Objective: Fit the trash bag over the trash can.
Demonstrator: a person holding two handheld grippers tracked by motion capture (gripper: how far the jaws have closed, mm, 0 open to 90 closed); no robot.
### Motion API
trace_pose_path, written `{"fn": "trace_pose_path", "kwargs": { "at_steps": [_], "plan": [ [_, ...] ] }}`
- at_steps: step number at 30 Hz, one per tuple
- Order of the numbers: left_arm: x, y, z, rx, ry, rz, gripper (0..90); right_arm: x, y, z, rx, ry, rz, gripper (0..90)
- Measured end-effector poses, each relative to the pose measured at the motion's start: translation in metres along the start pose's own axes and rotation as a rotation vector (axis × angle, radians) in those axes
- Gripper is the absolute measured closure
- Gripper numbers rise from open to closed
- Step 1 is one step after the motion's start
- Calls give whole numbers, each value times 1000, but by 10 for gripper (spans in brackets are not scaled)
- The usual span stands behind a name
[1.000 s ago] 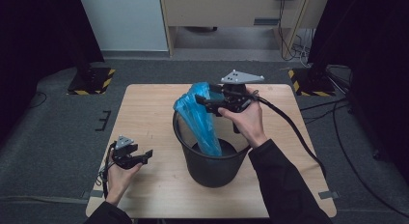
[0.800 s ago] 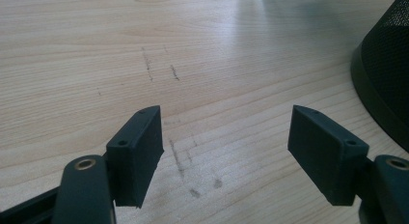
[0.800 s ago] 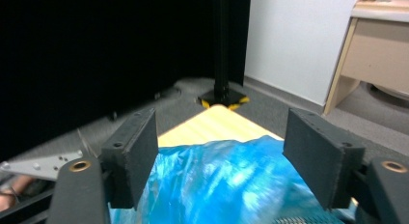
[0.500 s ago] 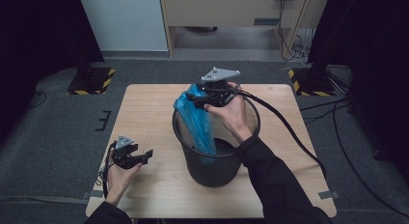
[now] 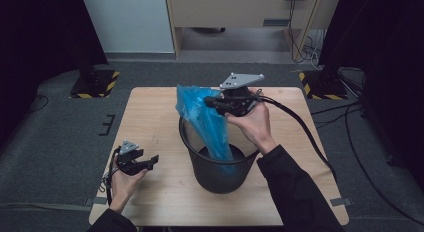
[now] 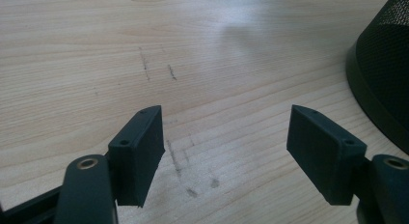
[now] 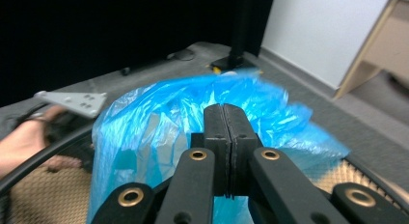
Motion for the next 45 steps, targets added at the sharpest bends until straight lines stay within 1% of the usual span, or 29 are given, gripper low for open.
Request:
{"fn": "trace_pose_path", "kwargs": {
  "at_steps": [1, 2, 3, 4, 6, 9, 10, 11, 15, 16, 18, 19, 20, 21, 22, 25, 28, 29, 30, 32, 33, 34, 36, 39, 41, 42, 43, 44, 45],
  "plan": [
    [0, 0, 0, 4, 1, 1, 290, 0, -1, -4, -18, 9, 12, 896],
    [1, -1, 1, 13, 1, 3, 295, 4, 2, -15, -62, 14, 4, 896],
    [1, -2, 3, 21, 4, 4, 295, 4, 2, -15, -62, 14, 4, 896],
    [1, -3, 4, 32, 7, 6, 297, 9, 6, -26, -87, 30, 5, 895],
    [0, -5, 7, 63, 12, 11, 301, 15, 10, -34, -110, 46, 2, 894],
    [0, -6, 8, 78, 13, 14, 302, 19, 13, -41, -136, 56, -6, 891],
    [0, -6, 9, 83, 16, 16, 304, 20, 17, -48, -188, 68, -2, 880],
    [0, -7, 9, 89, 16, 17, 307, 20, 19, -50, -209, 65, -3, 865],
    [1, -9, 11, 107, 17, 14, 311, 22, 22, -52, -230, 54, -15, 786],
    [1, -9, 12, 110, 19, 12, 314, 22, 21, -51, -217, 53, -14, 747],
    [1, -9, 12, 111, 18, 13, 318, 21, 15, -44, -146, 48, -14, 667],
    [1, -9, 12, 111, 18, 13, 318, 21, 15, -44, -146, 48, -14, 667],
    [1, -8, 11, 108, 16, 16, 319, 21, 8, -36, -84, 71, -16, 605],
    [1, -8, 11, 108, 16, 16, 321, 21, 8, -36, -84, 71, -16, 605],
    [1, -8, 11, 108, 15, 15, 321, 21, 5, -31, -50, 84, -19, 575],
    [2, -8, 12, 114, 13, 10, 329, 25, -3, -10, 58, 88, -73, 458],
    [1, -9, 12, 115, 19, 9, 333, 20, 1, 13, 153, 121, -68, 379],
    [1, -9, 12, 115, 19, 9, 334, 19, 5, 17, 158, 121, -67, 352],
    [1, -9, 12, 115, 19, 9, 334, 19, 5, 17, 158, 121, -67, 352],
    [2, -9, 13, 121, 17, 8, 332, 15, 21, 20, 118, 109, -61, 371],
    [1, -10, 14, 125, 18, 9, 332, 15, 21, 20, 118, 109, -61, 371],
    [1, -10, 14, 128, 17, 8, 331, 13, 27, 19, 105, 126, -50, 400],
    [2, -11, 15, 136, 17, 3, 328, 11, 41, 14, 66, 112, -36, 448],
    [2, -12, 17, 151, 23, 5, 320, 10, 48, 8, 31, 105, -22, 459],
    [3, -13, 19, 161, 27, 4, 323, 8, 52, 6, 55, 72, -21, 587],
    [4, -13, 19, 166, 23, 2, 323, 8, 52, 6, 55, 72, -21, 587],
    [4, -13, 20, 170, 25, 1, 332, 8, 49, 5, 35, 60, -22, 746],
    [4, -14, 21, 176, 25, -2, 337, 8, 47, 4, 23, 46, -25, 807],
    [4, -14, 21, 176, 25, -2, 345, 8, 47, 4, 23, 46, -25, 807]
  ]
}}
Point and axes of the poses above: each handheld gripper's, and its own axes: y roughly forward along the jaws, z roughly out of its top, x roughly to its right, the point moved 6 cm from there along y, roughly forward along the jaws, and after that the axes turned 1 degree about y, right-handed, at the moved point
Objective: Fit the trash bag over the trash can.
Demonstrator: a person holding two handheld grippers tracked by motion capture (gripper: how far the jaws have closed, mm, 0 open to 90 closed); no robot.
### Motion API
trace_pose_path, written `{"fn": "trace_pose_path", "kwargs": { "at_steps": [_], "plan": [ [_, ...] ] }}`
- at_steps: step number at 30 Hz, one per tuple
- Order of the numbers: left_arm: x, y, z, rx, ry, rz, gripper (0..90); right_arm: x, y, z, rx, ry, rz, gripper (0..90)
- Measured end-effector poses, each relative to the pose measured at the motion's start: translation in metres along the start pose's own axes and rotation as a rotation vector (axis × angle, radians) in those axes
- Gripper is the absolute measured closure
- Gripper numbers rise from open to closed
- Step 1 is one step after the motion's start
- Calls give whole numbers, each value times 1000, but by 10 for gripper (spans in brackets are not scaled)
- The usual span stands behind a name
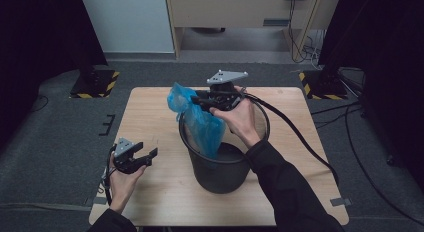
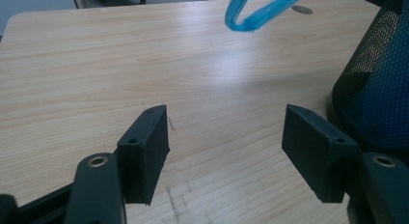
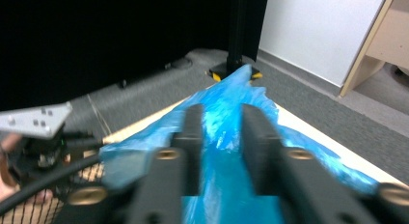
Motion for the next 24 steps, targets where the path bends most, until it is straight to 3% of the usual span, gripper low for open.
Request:
{"fn": "trace_pose_path", "kwargs": {
  "at_steps": [3, 6, 7, 8, 10, 12, 14, 17, 19, 20, 22, 24],
  "plan": [
    [2, -2, 3, 24, -17, -15, 352, -2, -10, -2, 0, -54, 14, 900],
    [2, -3, 4, 36, -20, -20, 360, -7, -18, -1, 18, -88, 43, 900],
    [3, -4, 5, 46, -26, -28, 366, -14, -27, 0, 43, -118, 85, 900],
    [5, -5, 8, 68, -29, -35, 369, -16, -31, -1, 48, -132, 95, 900],
    [7, -6, 10, 76, -27, -37, 374, -21, -37, -5, 32, -151, 118, 900],
    [10, -7, 13, 91, -9, -35, 375, -23, -40, -10, 20, -131, 146, 900],
    [13, -8, 17, 107, 10, -38, 371, -20, -41, -16, 11, -139, 139, 900],
    [18, -8, 23, 126, 46, -29, 357, -16, -41, -23, 8, -111, 144, 900],
    [19, -5, 27, 135, 59, -28, 337, -10, -38, -33, -39, -86, 130, 896],
    [19, -4, 29, 138, 68, -24, 337, -10, -38, -33, -39, -86, 130, 896],
    [19, 0, 32, 146, 79, -19, 332, -7, -33, -40, -114, -85, 106, 871],
    [19, 3, 35, 151, 85, -16, 331, -6, -30, -42, -138, -88, 96, 862]
  ]
}}
Point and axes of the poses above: each handheld gripper's, and its own axes: y roughly forward along the jaws, z roughly out of its top, x roughly to its right, the point moved 6 cm from there along y, roughly forward along the jaws, and after that the axes turned 1 degree about y, right-handed, at the moved point
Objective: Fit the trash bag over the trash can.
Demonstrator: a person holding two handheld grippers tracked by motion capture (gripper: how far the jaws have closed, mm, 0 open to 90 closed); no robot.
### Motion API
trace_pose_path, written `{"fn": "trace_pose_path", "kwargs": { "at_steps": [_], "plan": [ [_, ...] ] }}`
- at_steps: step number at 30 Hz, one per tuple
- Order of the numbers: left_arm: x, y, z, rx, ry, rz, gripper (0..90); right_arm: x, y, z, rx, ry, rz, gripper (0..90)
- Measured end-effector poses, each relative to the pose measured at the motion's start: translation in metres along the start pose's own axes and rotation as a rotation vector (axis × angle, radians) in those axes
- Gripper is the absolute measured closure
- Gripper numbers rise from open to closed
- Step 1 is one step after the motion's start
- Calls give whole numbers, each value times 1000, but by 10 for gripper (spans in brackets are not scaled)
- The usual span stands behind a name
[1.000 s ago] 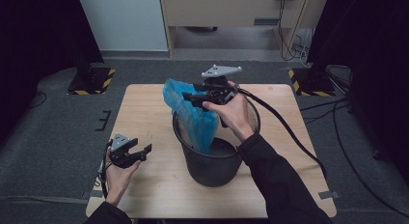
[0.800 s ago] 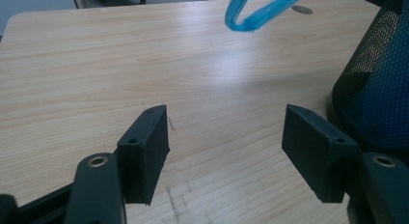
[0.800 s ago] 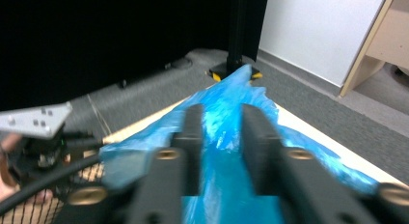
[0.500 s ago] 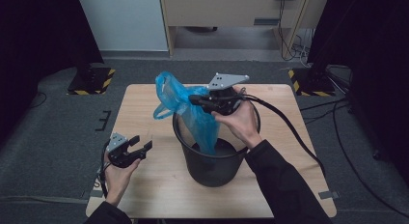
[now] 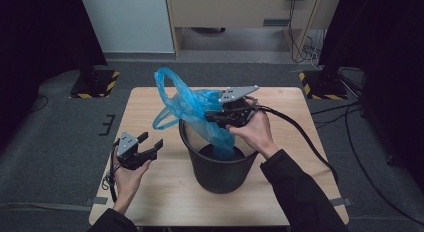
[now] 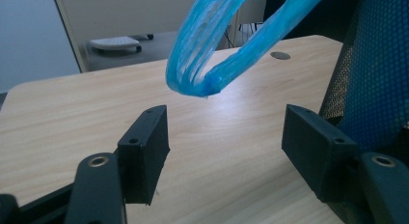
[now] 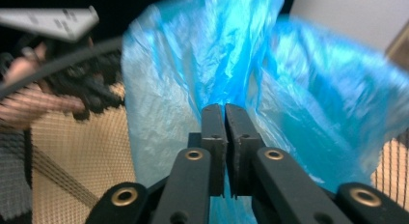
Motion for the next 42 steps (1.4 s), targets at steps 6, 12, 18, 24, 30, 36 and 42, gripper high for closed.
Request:
{"fn": "trace_pose_path", "kwargs": {
  "at_steps": [6, 12, 18, 24, 30, 36, 42],
  "plan": [
    [-10, 10, 11, 39, -28, 12, 329, 2, -6, 4, 52, 12, -17, 707],
    [-14, 27, 19, 66, -7, -50, 329, 3, -23, 28, 217, 14, -31, 534],
    [-7, 48, 9, -15, 39, -82, 343, -6, -11, 61, 308, 17, -11, 357],
    [0, 50, 9, -16, 15, -134, 575, -7, 18, 67, 263, 3, -27, 359],
    [11, 45, 9, -39, -39, -197, 835, -6, 41, 55, 176, 0, -36, 599],
    [17, 37, 15, -19, -90, -223, 893, -9, 25, 55, 182, -42, -38, 875],
    [12, 16, 27, 47, -201, -242, 895, -9, -22, 60, 276, -38, 19, 877]
  ]
}}
Point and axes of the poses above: each handheld gripper's, and its own axes: y roughly forward along the jaws, z roughly out of its top, x roughly to its right, the point moved 6 cm from there along y, roughly forward along the jaws, and after that the axes turned 1 degree about y, right-handed, at the moved point
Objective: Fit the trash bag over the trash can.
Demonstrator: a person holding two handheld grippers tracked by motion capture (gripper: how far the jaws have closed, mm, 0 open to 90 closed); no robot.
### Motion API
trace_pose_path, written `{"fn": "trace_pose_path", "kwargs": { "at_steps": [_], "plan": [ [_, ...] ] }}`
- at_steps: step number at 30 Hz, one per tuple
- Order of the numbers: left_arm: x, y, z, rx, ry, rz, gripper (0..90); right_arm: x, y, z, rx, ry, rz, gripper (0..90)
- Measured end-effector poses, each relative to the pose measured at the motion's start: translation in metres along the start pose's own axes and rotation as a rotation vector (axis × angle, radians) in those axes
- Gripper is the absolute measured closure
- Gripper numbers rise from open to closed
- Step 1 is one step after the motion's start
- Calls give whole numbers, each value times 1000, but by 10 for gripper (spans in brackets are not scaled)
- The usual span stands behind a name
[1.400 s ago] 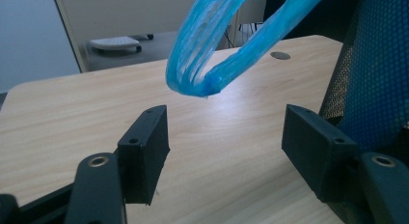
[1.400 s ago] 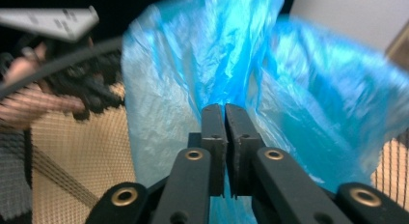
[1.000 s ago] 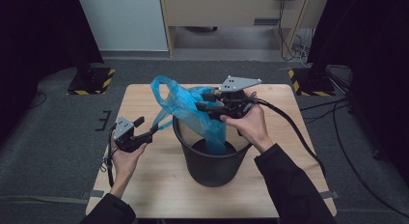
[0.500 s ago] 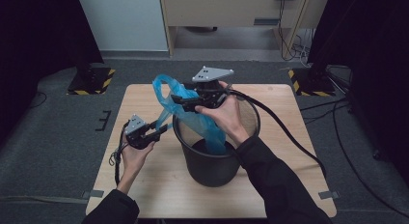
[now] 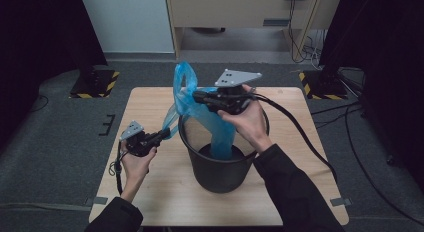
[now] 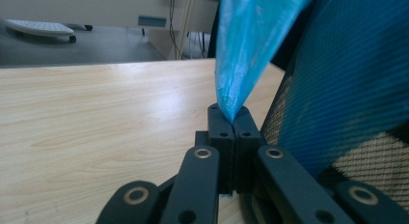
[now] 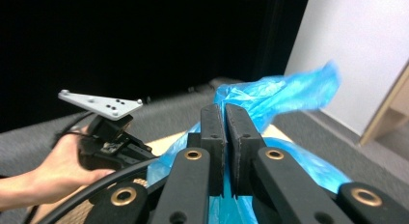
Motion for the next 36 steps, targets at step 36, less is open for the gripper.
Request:
{"fn": "trace_pose_path", "kwargs": {
  "at_steps": [36],
  "plan": [
    [45, -35, 48, 201, -22, -143, 889, 56, -143, -76, 96, 48, -102, 757]
  ]
}}
Point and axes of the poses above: each handheld gripper's, and its own axes: y roughly forward along the jaws, z roughly out of its top, x roughly to its right, the point moved 6 cm from there along y, roughly forward along the jaws, and after that the axes turned 1 degree about y, right-handed, at the moved point
